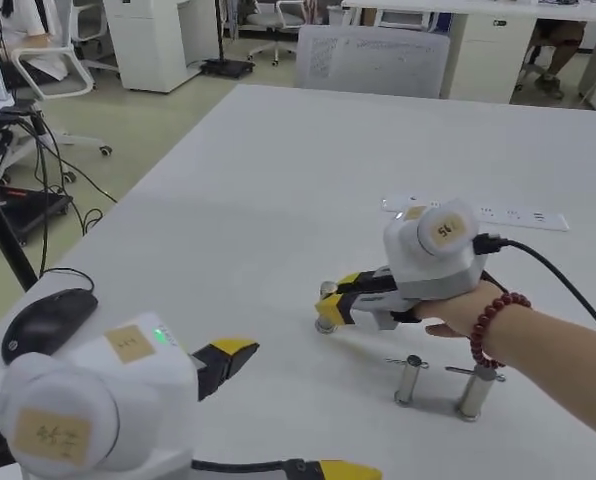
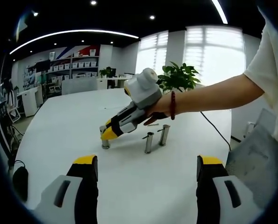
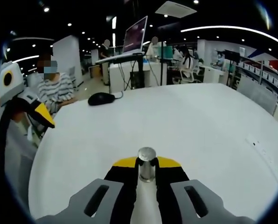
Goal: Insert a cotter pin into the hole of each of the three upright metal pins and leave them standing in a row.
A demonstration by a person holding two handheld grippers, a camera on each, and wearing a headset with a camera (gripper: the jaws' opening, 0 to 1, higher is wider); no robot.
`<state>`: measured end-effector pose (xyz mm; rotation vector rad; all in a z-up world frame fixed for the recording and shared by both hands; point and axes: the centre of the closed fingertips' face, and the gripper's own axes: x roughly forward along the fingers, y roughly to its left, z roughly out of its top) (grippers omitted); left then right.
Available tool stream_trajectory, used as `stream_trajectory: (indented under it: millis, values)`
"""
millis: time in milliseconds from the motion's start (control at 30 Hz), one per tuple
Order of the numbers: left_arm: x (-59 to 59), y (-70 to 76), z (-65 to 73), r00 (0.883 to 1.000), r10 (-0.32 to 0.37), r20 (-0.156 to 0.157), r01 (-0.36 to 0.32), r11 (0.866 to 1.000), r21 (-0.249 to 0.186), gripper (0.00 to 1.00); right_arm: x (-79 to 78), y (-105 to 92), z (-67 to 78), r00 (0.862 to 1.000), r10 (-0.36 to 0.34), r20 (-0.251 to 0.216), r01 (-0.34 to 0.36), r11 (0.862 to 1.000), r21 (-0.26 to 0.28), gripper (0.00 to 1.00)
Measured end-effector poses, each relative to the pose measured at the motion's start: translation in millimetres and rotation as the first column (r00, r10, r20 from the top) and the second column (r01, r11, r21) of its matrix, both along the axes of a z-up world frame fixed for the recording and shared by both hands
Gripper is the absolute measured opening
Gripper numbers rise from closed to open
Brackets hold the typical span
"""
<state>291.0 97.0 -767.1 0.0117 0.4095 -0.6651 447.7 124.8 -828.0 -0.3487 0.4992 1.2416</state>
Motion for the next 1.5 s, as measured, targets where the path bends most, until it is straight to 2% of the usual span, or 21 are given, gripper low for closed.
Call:
stream_trajectory:
  millis: [367,500,567,967,1500]
  values:
    - [-0.3,0.6,0.7,1.0,0.002,0.002,-0.002,1.0,-0.003,0.87,-2.9,-0.1,-0.2,1.0,-0.007,0.011,0.007,1.0,-0.021,0.14]
    - [-0.4,1.2,0.9,1.0,0.005,0.001,-0.005,1.0,-0.004,0.86,-8.1,3.3,0.5,0.999,0.014,0.047,-0.011,0.999,-0.049,0.13]
    - [-0.5,1.8,1.1,1.0,0.006,0.002,-0.006,1.0,-0.003,0.86,-10.2,4.9,0.6,0.999,0.017,0.049,-0.015,0.999,-0.051,0.13]
    - [-1.6,5.7,4.2,1.0,0.02,0.011,-0.02,1.0,0.001,0.86,-28.2,7.1,5.7,0.999,0.031,0.039,-0.029,0.999,-0.044,0.13]
    - [-6.9,-0.8,8.3,1.0,0.014,0.024,-0.014,1.0,-0.007,0.85,-63.5,-6.8,23.0,0.999,0.031,0.038,-0.031,0.999,-0.023,0.13]
